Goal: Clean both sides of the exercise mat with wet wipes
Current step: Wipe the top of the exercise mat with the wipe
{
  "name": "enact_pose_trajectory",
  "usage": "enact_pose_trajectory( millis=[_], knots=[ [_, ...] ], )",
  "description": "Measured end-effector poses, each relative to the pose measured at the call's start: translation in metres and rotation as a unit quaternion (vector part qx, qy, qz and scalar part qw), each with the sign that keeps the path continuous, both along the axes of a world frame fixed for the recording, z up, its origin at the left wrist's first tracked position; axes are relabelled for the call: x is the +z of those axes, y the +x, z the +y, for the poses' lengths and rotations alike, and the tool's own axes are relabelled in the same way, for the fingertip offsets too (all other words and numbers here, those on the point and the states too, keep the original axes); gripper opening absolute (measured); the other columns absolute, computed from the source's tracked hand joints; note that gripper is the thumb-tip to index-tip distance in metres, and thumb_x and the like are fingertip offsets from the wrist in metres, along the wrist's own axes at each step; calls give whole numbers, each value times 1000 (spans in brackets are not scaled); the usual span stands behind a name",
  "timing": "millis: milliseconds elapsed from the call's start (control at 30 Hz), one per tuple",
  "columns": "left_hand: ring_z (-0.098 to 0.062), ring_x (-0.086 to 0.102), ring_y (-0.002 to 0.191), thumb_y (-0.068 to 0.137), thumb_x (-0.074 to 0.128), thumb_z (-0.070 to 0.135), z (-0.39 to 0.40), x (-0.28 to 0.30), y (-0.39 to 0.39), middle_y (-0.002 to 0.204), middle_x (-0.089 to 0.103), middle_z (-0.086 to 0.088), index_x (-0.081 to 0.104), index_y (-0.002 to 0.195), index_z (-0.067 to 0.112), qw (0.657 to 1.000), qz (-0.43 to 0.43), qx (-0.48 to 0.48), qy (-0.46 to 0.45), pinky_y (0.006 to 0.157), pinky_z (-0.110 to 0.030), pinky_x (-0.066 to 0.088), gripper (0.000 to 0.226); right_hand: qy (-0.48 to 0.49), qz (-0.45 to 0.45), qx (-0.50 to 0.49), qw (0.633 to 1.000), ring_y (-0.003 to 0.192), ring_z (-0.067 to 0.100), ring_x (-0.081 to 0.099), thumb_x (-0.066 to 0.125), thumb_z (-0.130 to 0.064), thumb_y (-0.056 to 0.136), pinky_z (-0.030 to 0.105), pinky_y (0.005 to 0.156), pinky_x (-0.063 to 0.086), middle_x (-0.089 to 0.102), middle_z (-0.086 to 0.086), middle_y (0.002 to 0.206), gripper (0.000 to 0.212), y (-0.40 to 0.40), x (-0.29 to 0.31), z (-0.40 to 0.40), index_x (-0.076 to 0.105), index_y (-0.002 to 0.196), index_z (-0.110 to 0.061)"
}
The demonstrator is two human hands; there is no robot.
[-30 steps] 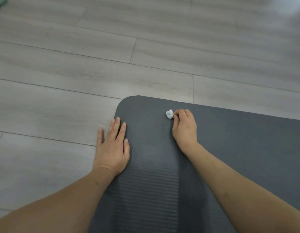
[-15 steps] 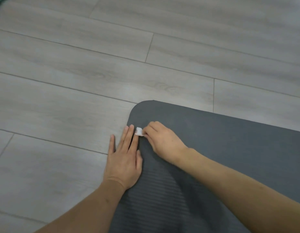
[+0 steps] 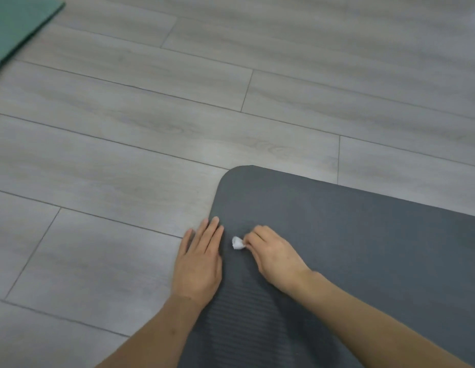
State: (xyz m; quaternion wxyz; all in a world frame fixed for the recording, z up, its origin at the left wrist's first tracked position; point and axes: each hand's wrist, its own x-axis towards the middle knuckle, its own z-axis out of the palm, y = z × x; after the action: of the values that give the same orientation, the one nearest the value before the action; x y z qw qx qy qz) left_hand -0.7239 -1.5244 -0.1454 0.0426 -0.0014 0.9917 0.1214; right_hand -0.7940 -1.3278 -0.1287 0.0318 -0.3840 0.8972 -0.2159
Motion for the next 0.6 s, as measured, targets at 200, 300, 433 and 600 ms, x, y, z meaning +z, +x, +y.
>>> enact_pose_trajectory(
  millis=[200, 300, 433, 600],
  knots=[
    [-17, 10, 160, 104, 25, 33, 0, -13, 16, 173, 10, 7, 22, 165, 19, 999, -13, 34, -10, 125, -50, 11, 62, -4, 3, -152, 988, 91, 29, 52, 55, -1, 93, 42, 75, 48, 53, 8, 97, 9, -136, 6, -58, 59, 95, -8],
    [-23, 18, 158, 103, 28, 31, -1, -16, 13, 173, 18, 2, 24, 163, 17, 999, 16, 30, -30, 123, -53, 17, 62, -27, 30, -178, 983, 87, 28, 53, 57, 3, 91, 40, 73, 47, 54, 8, 95, 11, -133, -3, -70, 61, 95, -7],
    [-27, 23, 157, 98, 31, 29, -2, -19, 15, 171, 22, 1, 27, 162, 13, 999, 25, 22, -36, 122, -62, 19, 66, -24, 3, 21, 999, 89, 26, 53, 58, -5, 94, 38, 78, 50, 55, 7, 97, 7, -28, -6, -57, 62, 99, -8],
    [-28, 24, 157, 98, 31, 30, -3, -19, 15, 171, 23, 1, 38, 159, 13, 999, 20, 14, -47, 121, -64, 19, 63, 10, 63, -44, 997, 88, 32, 51, 57, -6, 94, 49, 70, 51, 52, 12, 97, 4, -130, 0, -53, 58, 97, -7]
  ],
)
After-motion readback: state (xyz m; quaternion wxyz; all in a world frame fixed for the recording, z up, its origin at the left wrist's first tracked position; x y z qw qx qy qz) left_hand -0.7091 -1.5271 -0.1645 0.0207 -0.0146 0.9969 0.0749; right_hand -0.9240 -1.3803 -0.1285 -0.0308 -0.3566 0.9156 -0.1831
